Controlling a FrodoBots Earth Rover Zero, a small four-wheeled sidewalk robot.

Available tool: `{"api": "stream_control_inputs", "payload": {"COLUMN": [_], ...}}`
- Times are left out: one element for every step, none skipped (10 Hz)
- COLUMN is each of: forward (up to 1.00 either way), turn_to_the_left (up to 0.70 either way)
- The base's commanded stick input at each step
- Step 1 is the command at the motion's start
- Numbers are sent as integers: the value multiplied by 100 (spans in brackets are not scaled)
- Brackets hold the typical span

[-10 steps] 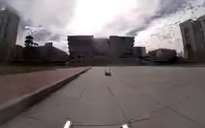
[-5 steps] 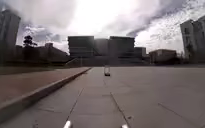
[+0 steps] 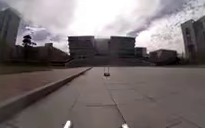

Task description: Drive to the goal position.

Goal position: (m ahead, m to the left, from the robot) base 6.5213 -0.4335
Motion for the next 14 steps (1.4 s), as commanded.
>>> {"api": "stream_control_inputs", "payload": {"forward": [100, 100, 100, 100, 100, 100, 100, 100, 100, 100, 100, 100, 100, 100], "turn_to_the_left": [6, 3, 3, 3, 3, 3, 3, 6, 18, 31, 13, 0, 0, 0]}}
